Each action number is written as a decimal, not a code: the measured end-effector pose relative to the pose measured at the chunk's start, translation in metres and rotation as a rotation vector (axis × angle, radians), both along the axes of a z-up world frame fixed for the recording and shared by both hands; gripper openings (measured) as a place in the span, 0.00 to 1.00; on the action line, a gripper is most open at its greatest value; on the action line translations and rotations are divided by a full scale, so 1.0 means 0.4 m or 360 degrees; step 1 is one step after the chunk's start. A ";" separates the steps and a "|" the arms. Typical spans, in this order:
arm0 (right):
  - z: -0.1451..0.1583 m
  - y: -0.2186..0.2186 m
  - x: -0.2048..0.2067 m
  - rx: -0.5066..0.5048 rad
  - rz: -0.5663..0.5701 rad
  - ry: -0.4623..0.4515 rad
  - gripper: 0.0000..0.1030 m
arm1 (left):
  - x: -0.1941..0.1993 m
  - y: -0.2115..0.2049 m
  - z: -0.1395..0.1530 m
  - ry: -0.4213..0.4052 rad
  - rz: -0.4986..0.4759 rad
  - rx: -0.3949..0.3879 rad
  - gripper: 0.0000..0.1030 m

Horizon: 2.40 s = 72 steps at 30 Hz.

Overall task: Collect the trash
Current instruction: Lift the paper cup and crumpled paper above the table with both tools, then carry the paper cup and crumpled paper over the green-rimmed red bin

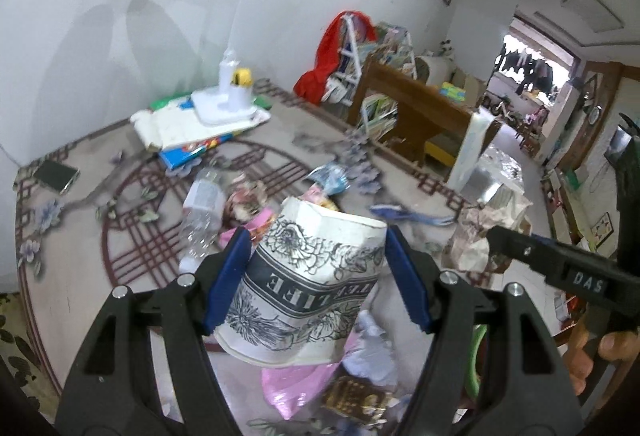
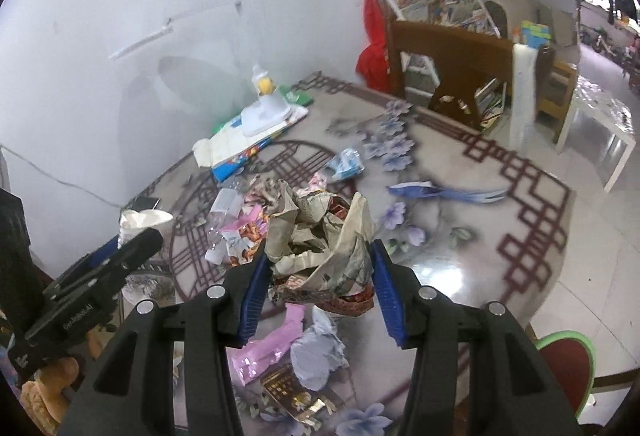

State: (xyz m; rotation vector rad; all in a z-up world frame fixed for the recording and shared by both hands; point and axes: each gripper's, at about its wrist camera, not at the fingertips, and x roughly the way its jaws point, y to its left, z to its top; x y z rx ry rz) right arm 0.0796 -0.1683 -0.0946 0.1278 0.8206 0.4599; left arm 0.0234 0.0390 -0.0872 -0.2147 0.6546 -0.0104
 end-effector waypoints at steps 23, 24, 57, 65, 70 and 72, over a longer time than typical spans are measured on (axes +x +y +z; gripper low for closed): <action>0.044 -0.157 -0.075 0.0066 -0.0178 -0.0075 0.47 | -0.036 -0.148 0.108 -0.0143 -0.0109 0.0038 0.65; 0.043 -0.160 -0.077 0.0067 -0.0181 -0.0069 0.47 | -0.035 -0.146 0.107 -0.0144 -0.0106 0.0037 0.65; 0.001 -0.447 -0.163 0.0026 -0.0632 0.0005 0.47 | -0.009 -0.378 0.129 -0.0185 -0.0500 0.0034 0.65; -0.033 -0.550 -0.206 0.0020 -0.0821 0.0077 0.47 | 0.012 -0.518 0.097 -0.0141 -0.0734 -0.0015 0.65; -0.068 -0.621 -0.237 0.0026 -0.0973 0.0154 0.47 | 0.020 -0.622 0.053 -0.0081 -0.0907 -0.0042 0.65; -0.087 -0.649 -0.252 0.0038 -0.1043 0.0198 0.49 | 0.024 -0.667 0.026 -0.0048 -0.0982 -0.0056 0.65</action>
